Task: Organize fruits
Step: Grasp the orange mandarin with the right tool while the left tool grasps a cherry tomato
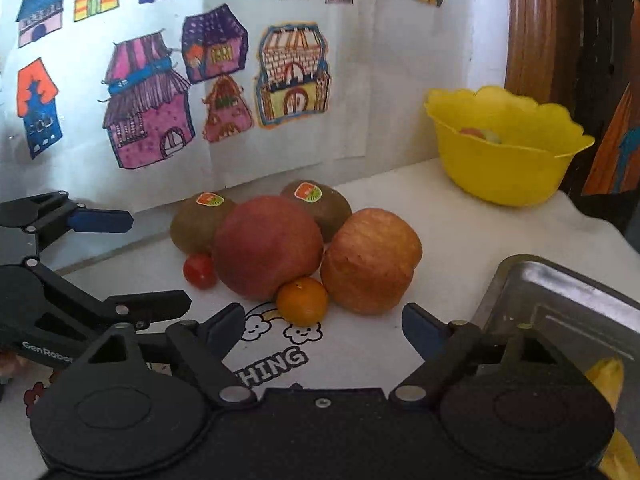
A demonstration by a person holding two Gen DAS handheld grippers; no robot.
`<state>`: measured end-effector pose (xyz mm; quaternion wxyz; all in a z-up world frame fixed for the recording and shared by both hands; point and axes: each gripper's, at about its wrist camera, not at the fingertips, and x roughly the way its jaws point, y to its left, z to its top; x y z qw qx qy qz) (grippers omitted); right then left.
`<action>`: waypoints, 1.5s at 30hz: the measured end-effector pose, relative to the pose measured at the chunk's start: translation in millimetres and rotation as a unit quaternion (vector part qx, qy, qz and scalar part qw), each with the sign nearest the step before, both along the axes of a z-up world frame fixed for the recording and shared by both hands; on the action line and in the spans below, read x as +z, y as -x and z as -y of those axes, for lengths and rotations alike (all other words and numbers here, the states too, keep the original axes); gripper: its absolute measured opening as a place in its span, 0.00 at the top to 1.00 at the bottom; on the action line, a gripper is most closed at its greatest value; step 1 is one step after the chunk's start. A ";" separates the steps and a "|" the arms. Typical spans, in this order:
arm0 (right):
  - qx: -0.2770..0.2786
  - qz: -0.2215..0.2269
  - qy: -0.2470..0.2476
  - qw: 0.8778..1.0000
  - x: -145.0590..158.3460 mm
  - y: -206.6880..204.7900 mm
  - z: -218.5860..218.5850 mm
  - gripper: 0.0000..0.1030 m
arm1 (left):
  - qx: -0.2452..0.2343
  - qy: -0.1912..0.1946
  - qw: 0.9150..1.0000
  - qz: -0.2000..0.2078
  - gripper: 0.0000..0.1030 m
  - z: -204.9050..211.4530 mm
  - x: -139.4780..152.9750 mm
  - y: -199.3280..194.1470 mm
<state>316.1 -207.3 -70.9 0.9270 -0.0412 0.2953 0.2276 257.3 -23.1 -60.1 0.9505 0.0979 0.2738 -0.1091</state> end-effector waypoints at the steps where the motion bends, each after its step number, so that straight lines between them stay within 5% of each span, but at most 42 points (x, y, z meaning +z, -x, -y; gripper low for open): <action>1: 0.001 -0.005 0.000 1.000 -2.6 -2.5 -1.3 0.21 | 0.000 -0.001 1.000 -0.003 0.05 0.9 0.0 -0.9; 9: 0.003 -0.031 -0.001 1.000 -16.9 -13.8 -9.8 0.50 | -0.001 0.019 0.999 -0.040 0.28 4.1 -3.2 -13.2; 24: 0.008 -0.036 -0.010 0.999 -10.5 -19.3 -15.5 0.58 | 0.013 0.038 0.997 -0.065 0.51 8.2 -8.6 -29.7; 32: 0.010 -0.033 -0.003 0.999 -7.4 -14.6 -17.6 0.66 | -0.003 0.043 0.997 -0.067 0.74 13.5 -8.0 -28.8; 45: 0.017 -0.034 0.000 0.999 3.1 16.2 -13.8 0.67 | -0.014 0.063 0.994 -0.083 0.75 14.9 -2.2 -6.8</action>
